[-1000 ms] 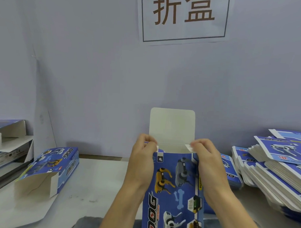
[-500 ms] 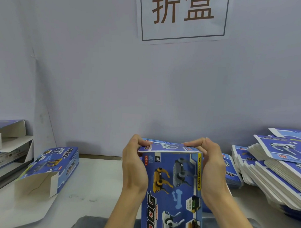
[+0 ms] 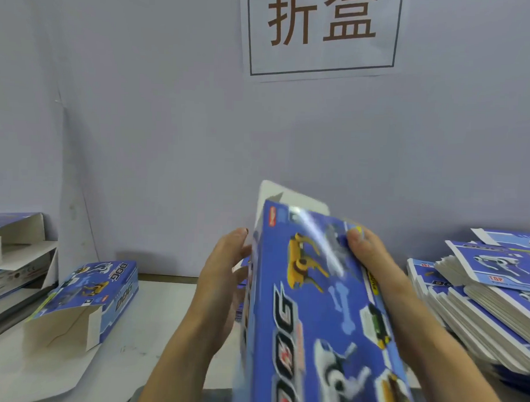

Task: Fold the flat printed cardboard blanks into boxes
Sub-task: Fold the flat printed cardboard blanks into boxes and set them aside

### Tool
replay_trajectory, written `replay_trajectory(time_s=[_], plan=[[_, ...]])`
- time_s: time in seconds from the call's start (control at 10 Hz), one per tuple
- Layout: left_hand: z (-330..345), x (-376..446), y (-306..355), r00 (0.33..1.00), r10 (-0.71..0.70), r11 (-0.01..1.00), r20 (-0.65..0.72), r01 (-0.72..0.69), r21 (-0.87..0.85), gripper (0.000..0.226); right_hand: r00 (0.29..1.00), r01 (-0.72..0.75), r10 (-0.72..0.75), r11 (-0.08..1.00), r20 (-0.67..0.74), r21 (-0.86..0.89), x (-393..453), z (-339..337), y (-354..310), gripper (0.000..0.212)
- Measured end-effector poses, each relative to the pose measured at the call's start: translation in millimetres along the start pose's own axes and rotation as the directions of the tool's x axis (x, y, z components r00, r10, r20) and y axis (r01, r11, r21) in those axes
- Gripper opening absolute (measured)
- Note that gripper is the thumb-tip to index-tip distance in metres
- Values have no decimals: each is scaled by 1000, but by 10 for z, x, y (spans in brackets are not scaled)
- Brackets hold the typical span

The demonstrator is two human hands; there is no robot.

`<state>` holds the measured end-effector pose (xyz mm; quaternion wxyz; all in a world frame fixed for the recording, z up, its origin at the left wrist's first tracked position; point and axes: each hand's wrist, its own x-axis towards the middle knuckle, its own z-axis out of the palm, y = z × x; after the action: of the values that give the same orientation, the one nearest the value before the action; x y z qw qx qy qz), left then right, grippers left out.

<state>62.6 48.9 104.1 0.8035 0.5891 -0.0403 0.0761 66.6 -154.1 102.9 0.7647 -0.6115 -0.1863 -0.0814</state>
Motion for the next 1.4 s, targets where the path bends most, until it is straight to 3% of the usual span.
replay_trajectory(time_s=[0.1,0.2,0.3,0.4,0.5,0.7,0.9,1.0,1.2,1.4], plan=[[-64,20,-11,999,-15,999,51,17,-47,40,983,-178,180,982,-29,60,-66,150,10,55],[-156,72,-18,998,25,998,62,-29,63,24,949,-238,273,947,155,-215,-72,258,-60,109],[-157,105,-16,991,26,984,128,-48,171,28,937,-313,325,944,127,-105,-11,142,-24,57],[-40,129,-42,973,-9,970,230,-47,239,33,978,-204,190,949,-82,-238,-1,42,53,18],[68,123,-121,961,-22,966,275,-51,254,34,982,-150,106,940,-154,-308,8,16,64,20],[6,79,-107,968,0,967,251,-64,248,32,976,-186,154,956,-151,-227,10,41,62,20],[-22,172,-139,989,19,934,149,-71,351,20,971,-215,185,953,-152,-214,28,124,123,15],[-42,158,-161,986,18,934,163,-75,350,28,979,-189,164,955,-121,-230,43,134,137,16],[-66,145,-164,974,109,944,201,-165,287,19,974,-217,211,973,-85,-75,2,157,129,23],[-60,158,-189,970,119,903,214,-195,382,22,975,-210,203,975,-96,-69,-4,174,137,30]])
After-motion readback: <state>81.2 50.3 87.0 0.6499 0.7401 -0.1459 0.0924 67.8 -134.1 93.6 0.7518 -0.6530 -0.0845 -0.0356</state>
